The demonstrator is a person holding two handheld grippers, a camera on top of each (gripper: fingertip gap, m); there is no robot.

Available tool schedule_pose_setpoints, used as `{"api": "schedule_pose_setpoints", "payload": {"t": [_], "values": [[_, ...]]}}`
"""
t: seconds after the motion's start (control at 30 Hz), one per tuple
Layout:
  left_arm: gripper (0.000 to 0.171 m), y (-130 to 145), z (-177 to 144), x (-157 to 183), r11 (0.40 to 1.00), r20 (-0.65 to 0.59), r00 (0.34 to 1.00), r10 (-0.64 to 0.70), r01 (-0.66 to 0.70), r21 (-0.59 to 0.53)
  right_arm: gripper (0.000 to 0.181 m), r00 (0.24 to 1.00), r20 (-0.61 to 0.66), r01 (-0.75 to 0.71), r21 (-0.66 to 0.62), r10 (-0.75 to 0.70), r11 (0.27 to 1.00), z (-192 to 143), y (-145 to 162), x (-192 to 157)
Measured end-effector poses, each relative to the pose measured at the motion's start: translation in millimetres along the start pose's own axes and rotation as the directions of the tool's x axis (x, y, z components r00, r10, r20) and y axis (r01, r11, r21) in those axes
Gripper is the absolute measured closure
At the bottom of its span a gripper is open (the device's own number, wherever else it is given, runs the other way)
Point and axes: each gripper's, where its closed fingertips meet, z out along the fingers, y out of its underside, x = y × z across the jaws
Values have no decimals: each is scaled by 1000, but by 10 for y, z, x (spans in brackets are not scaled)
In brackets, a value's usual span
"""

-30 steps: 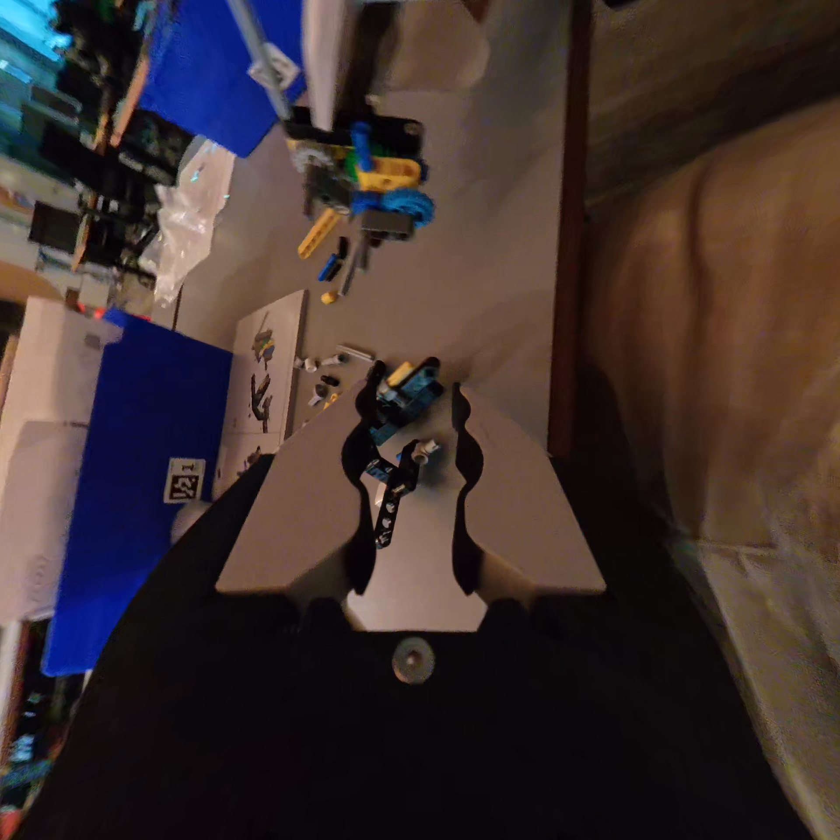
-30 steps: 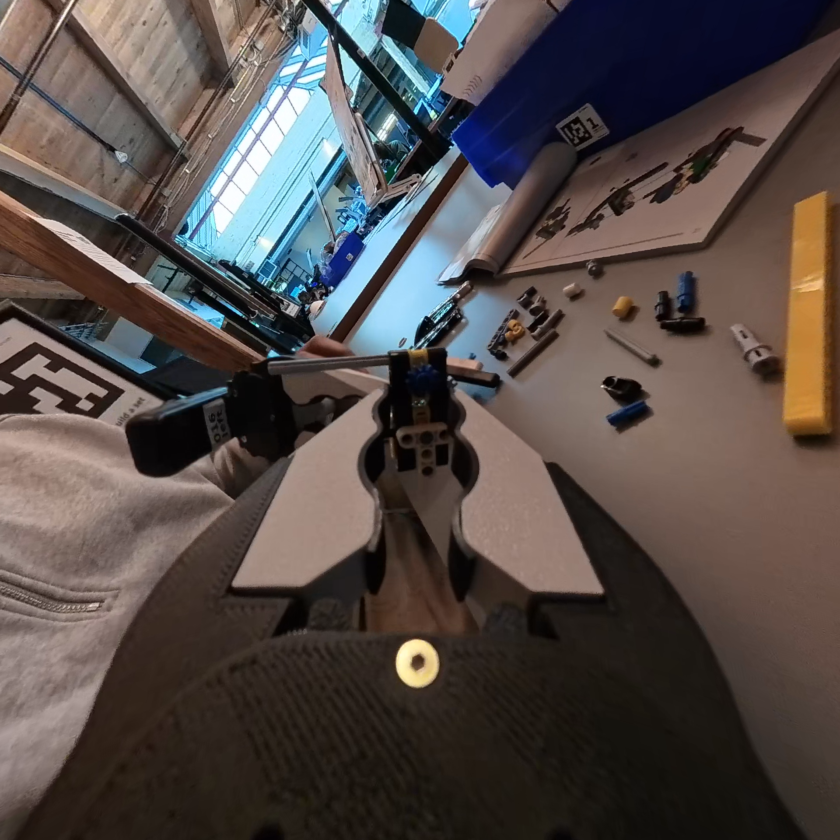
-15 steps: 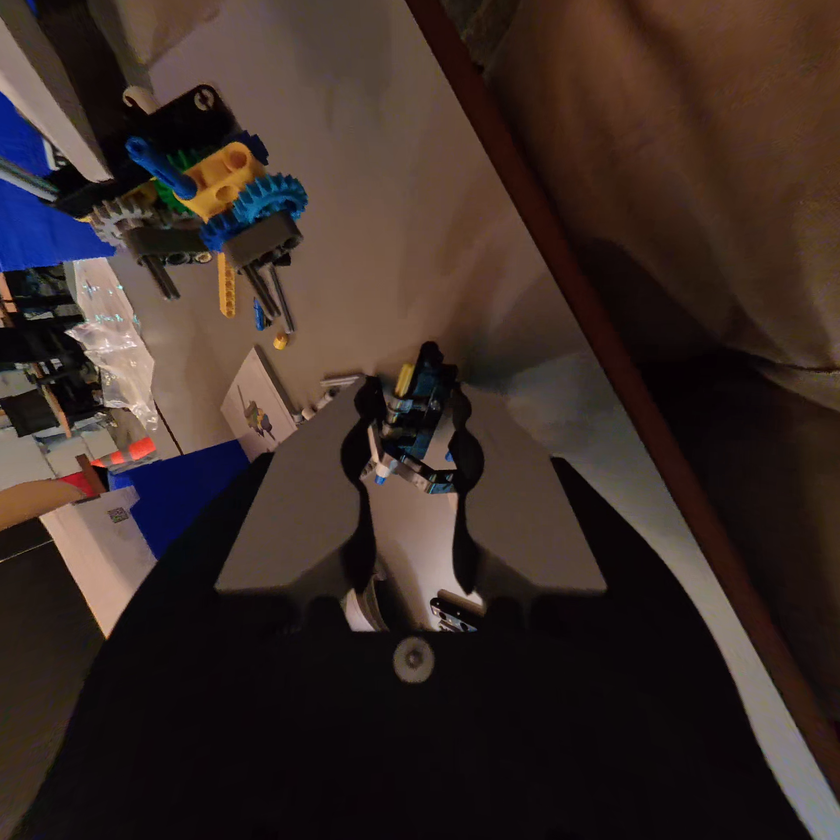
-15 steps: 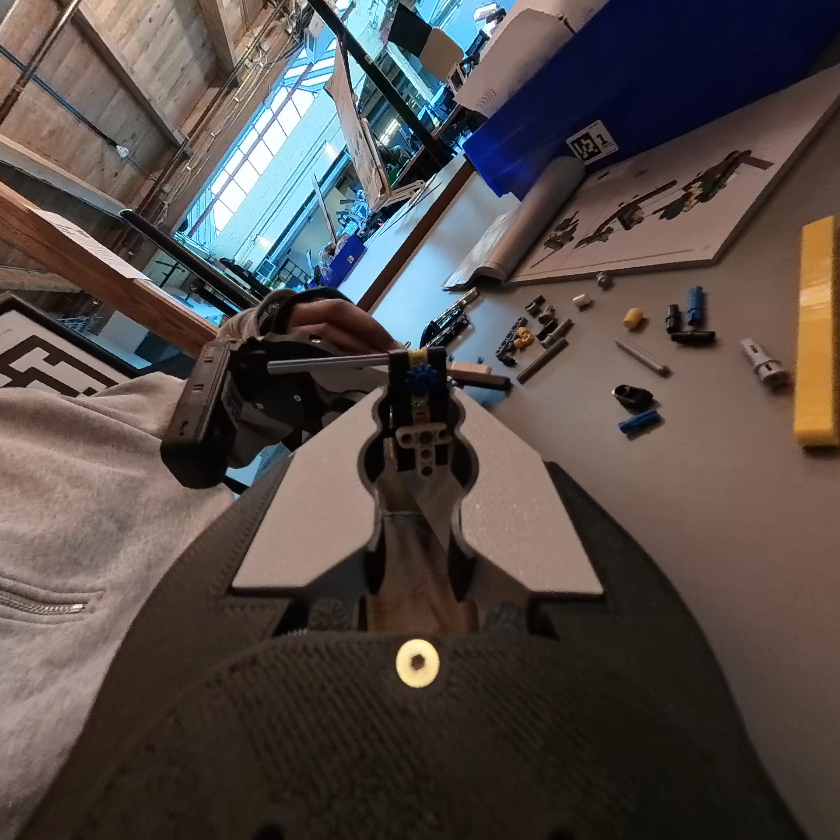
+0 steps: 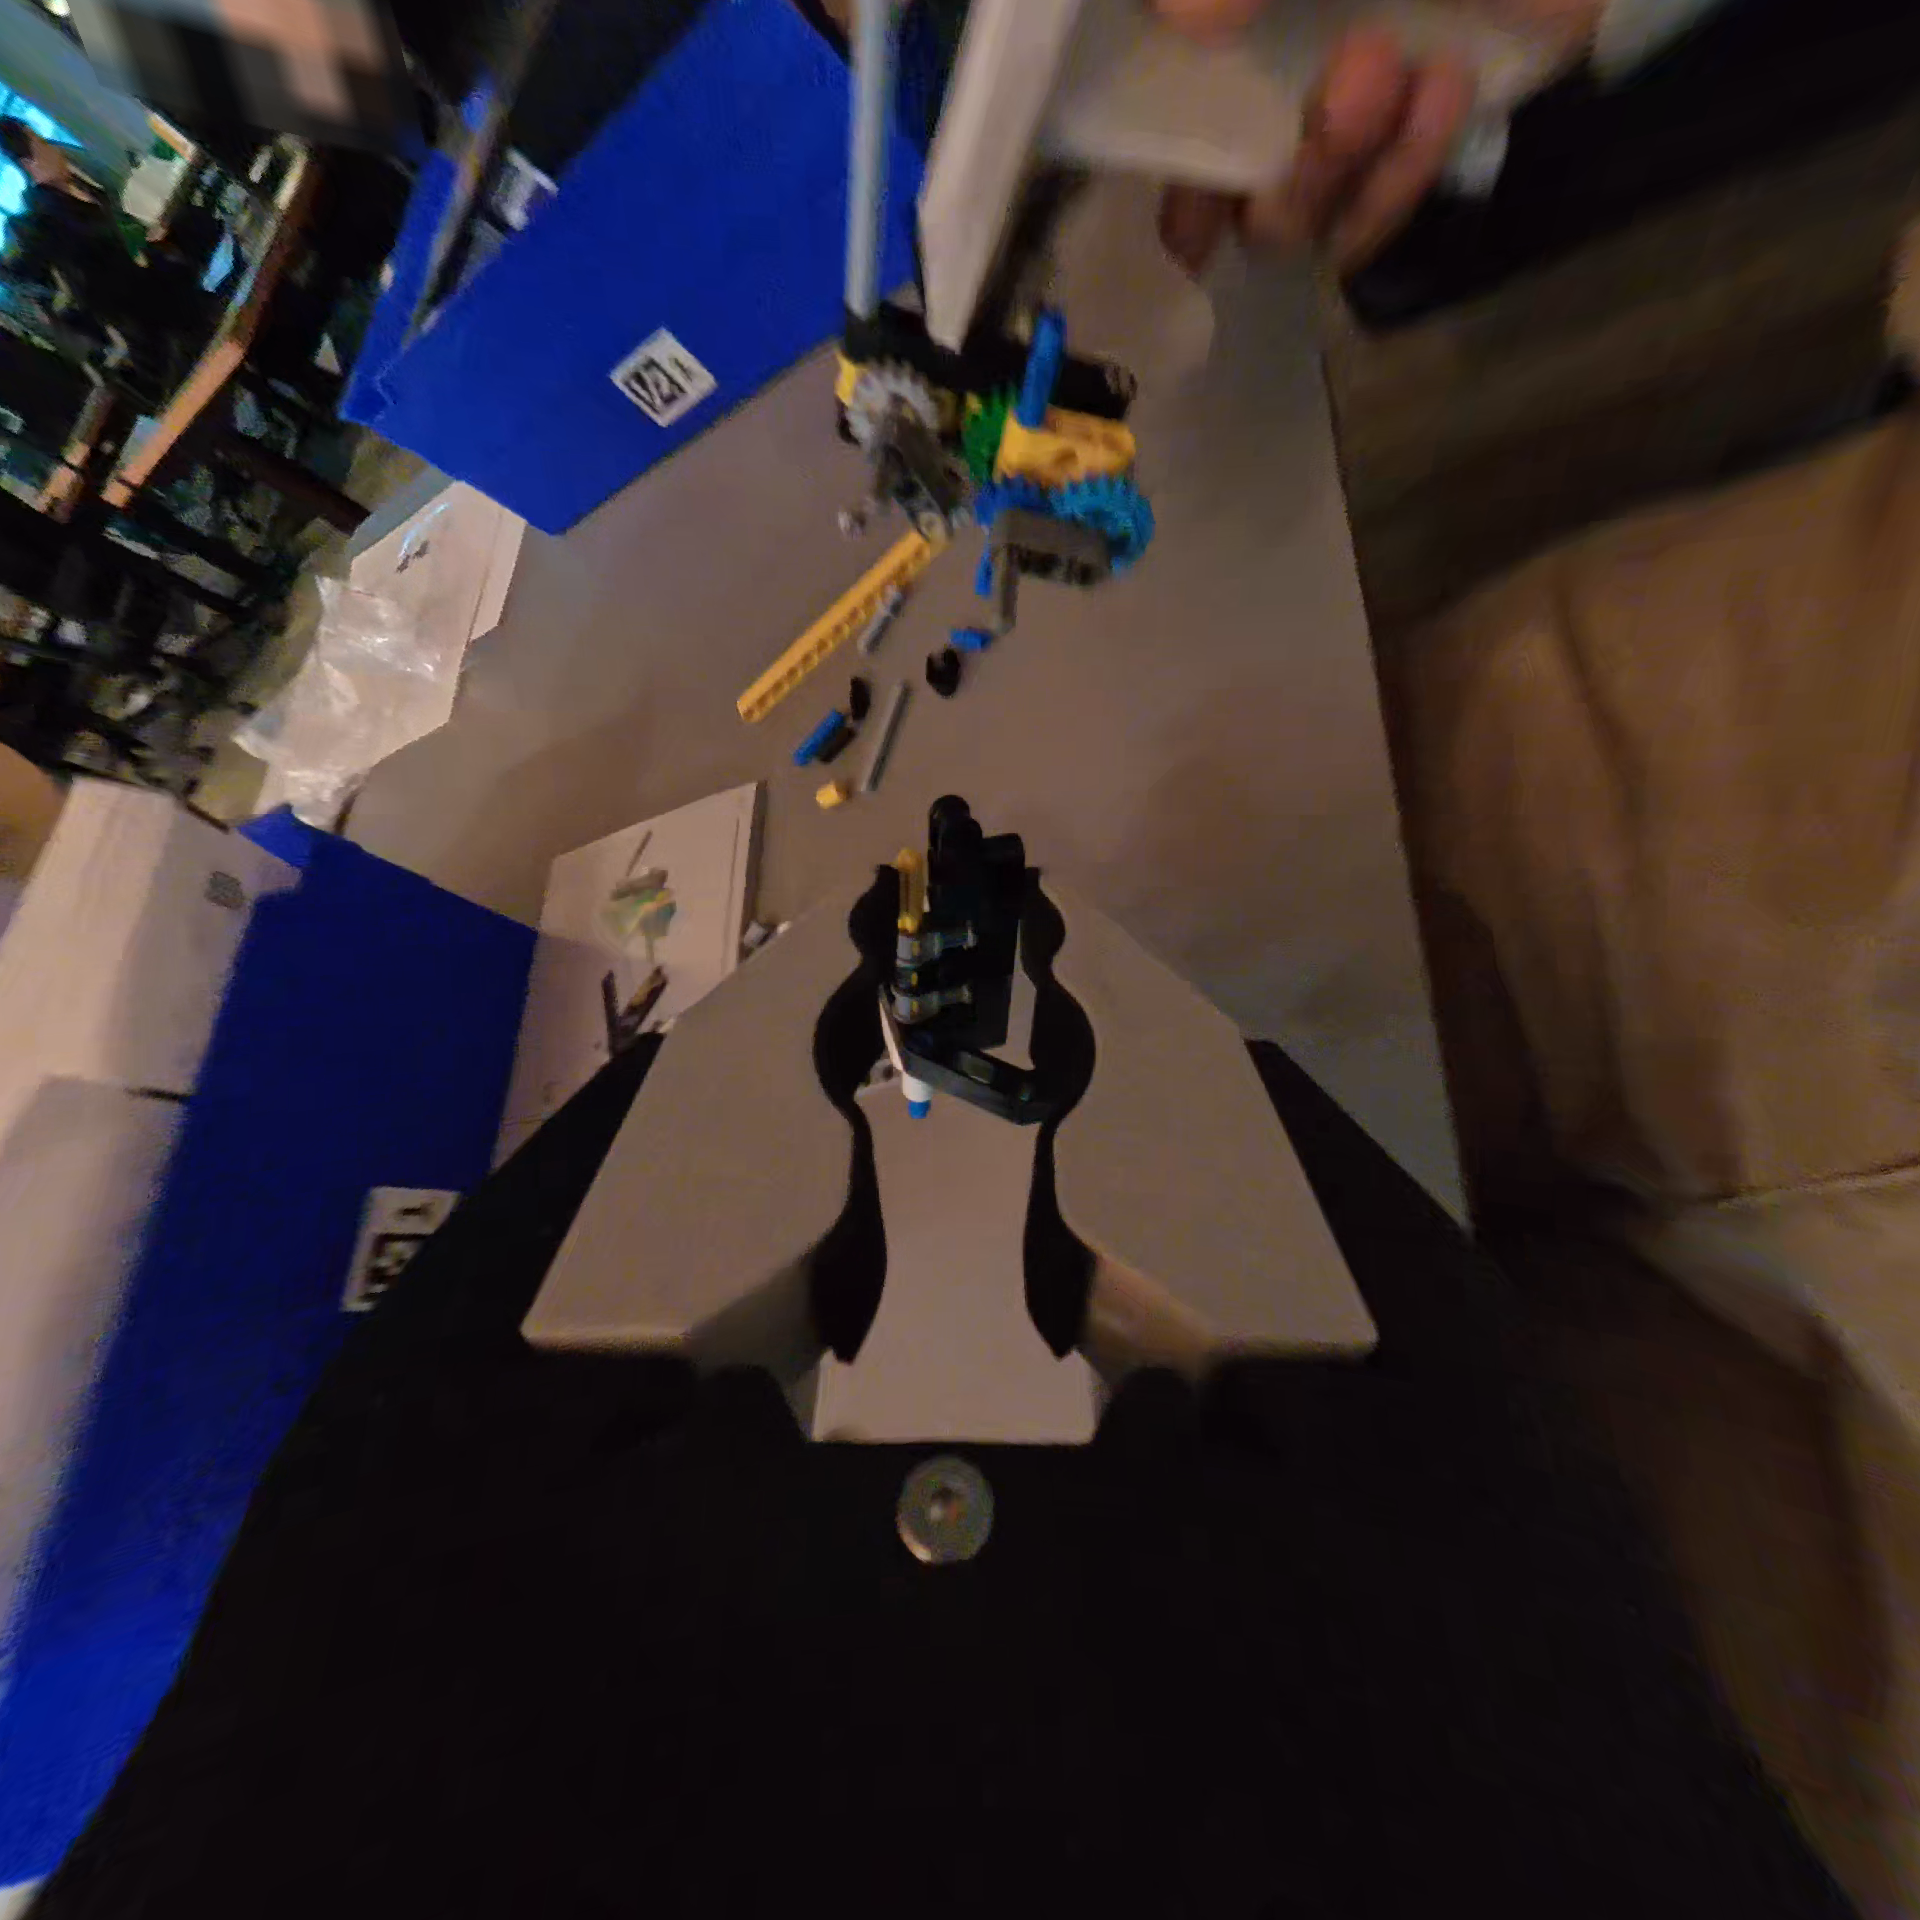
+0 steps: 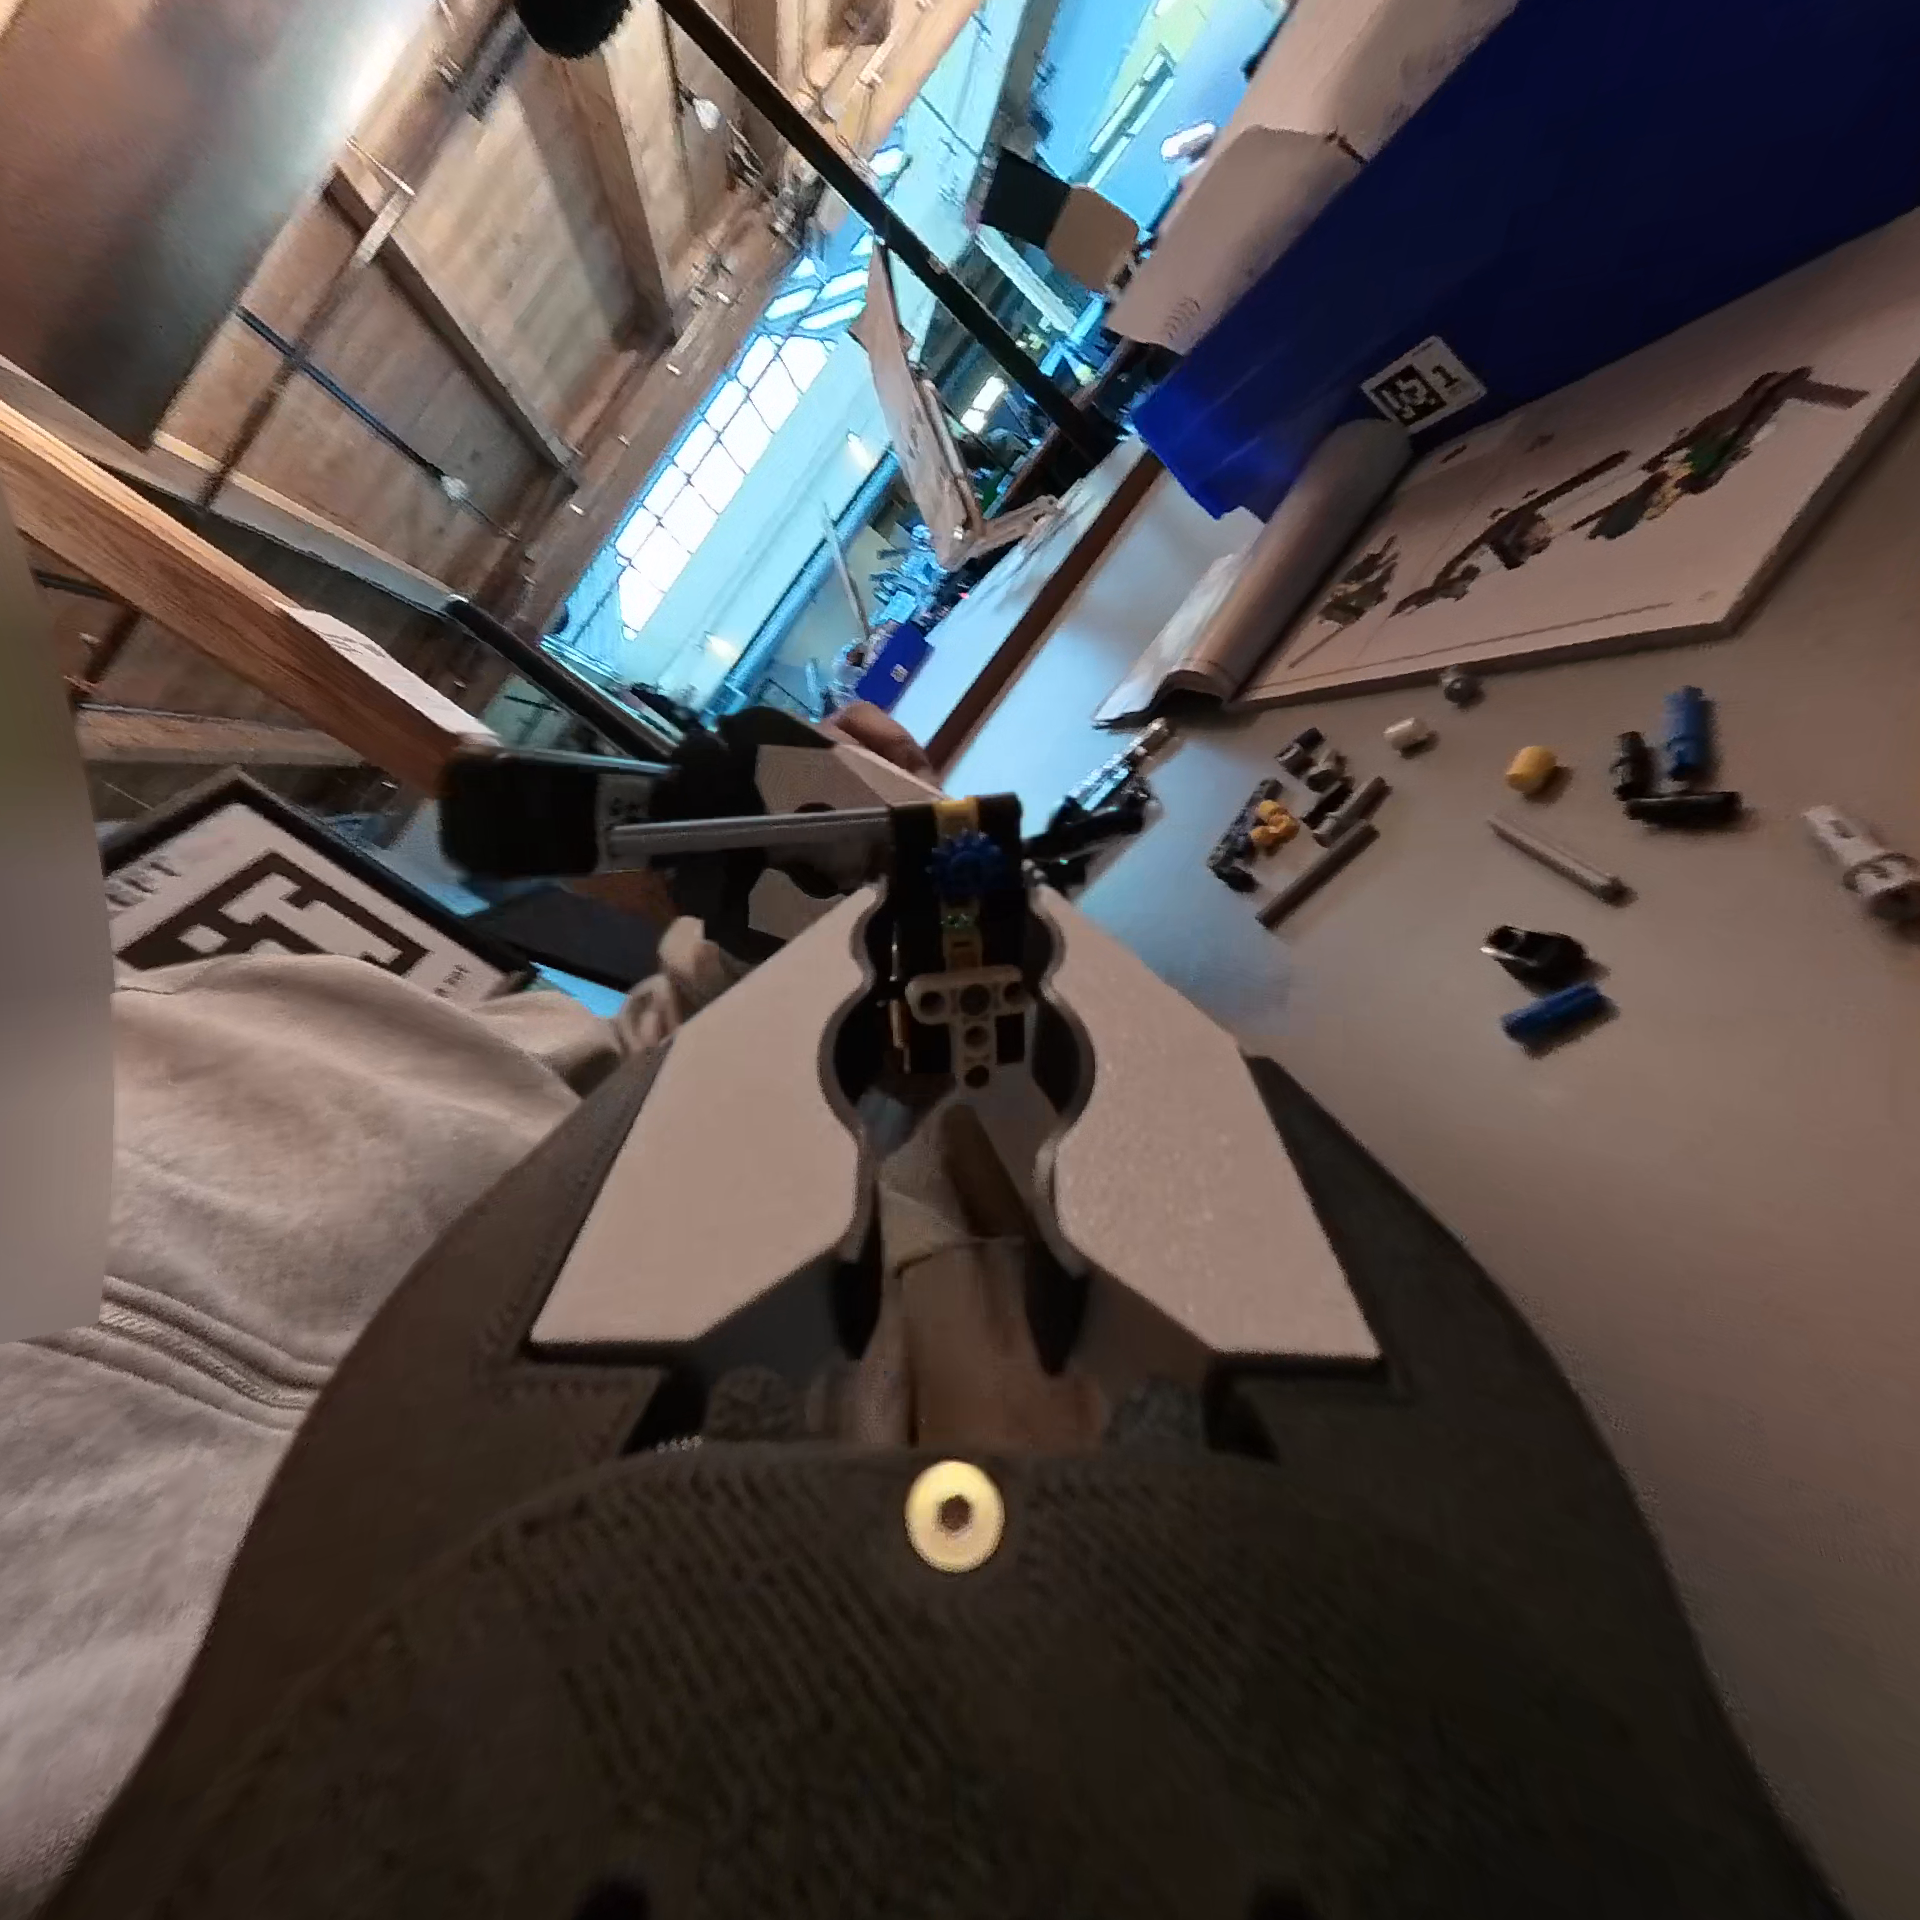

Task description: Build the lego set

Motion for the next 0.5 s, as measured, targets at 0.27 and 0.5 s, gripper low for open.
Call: {"api": "schedule_pose_setpoints", "payload": {"t": [0.27, 0.5], "values": [[150, -201, -350, 30, 871, -200, 919, -339, 387, 302, 159, 984, 144, -108, -14, 109, 994, 372, -47, -259], [150, -261, -530, 82, 807, -316, 876, -364, 466, 362, 159, 966, 152, -182, -171, 208, 968, 655, 70, -364]]}}
